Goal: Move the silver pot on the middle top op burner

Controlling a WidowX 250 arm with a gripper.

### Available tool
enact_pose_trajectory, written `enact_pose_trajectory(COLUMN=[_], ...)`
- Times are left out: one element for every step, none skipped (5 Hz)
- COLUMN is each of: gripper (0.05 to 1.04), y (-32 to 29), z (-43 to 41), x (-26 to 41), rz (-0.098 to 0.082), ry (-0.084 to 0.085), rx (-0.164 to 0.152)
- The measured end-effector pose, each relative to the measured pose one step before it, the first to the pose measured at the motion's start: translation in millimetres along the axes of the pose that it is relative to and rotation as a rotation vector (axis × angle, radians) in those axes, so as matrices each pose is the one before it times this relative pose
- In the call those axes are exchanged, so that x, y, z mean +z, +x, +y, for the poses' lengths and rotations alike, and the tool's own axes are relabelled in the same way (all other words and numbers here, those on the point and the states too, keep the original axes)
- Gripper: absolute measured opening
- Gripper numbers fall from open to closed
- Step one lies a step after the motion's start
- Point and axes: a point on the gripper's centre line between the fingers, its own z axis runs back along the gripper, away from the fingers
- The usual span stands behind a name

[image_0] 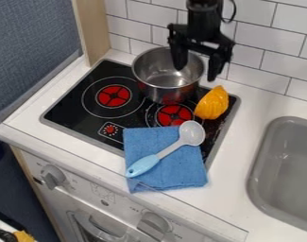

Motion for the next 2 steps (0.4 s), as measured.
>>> enact_pose_trajectory(gripper=[1.001, 1.001], y=[-3.14, -3.37], z=[-0.21, -0.04], x=[14.23, 9.44], rz=[-0.0046, -0.0168], ry=[-0.0349, -0.0233], rx=[0.0178, -0.0035])
